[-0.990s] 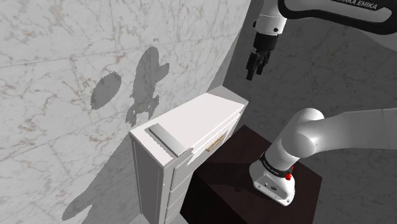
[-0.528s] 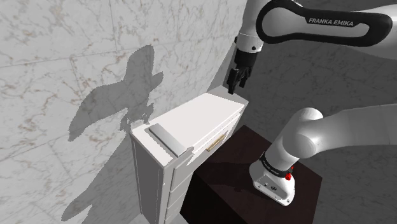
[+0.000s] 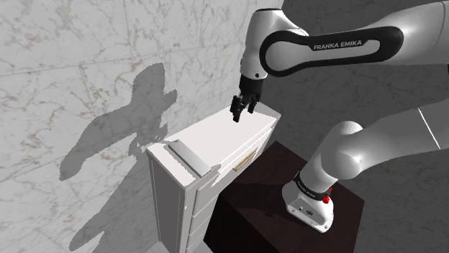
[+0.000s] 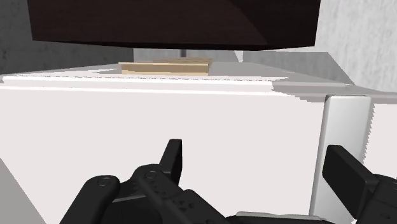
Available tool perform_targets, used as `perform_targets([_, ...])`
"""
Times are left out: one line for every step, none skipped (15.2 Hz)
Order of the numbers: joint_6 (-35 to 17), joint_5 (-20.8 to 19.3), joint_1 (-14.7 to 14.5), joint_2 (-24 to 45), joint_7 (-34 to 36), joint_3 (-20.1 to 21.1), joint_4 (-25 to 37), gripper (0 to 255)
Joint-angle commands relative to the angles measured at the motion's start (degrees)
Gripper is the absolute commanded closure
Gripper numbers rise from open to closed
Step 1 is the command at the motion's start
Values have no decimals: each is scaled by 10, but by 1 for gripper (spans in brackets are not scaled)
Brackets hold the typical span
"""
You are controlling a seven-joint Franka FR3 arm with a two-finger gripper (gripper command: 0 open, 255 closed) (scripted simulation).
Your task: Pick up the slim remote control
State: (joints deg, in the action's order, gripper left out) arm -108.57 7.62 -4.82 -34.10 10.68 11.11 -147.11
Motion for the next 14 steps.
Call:
perform_targets([-41, 8, -6, 30, 18, 19, -5, 0])
perform_targets([-60, 10, -8, 47, 27, 28, -4, 0])
perform_targets([-80, 12, -10, 66, 37, 38, -2, 0])
perform_targets([-99, 13, -12, 85, 46, 47, 0, 0])
perform_targets([-117, 13, -13, 105, 56, 57, 4, 0])
perform_targets([-136, 12, -14, 125, 67, 66, 8, 0])
perform_targets([-154, 10, -15, 146, 78, 75, 13, 0])
perform_targets([-171, 6, -15, 168, 89, 84, 19, 0])
perform_targets([-189, 1, -15, 190, 102, 93, 26, 0])
perform_targets([-205, -6, -15, 212, 115, 102, 33, 0])
perform_targets([-221, -14, -15, 235, 128, 110, 42, 0])
perform_targets([-236, -24, -15, 258, 143, 117, 51, 0])
perform_targets([-251, -36, -15, 282, 159, 124, 61, 0])
perform_targets([-264, -49, -16, 306, 175, 130, 72, 0])
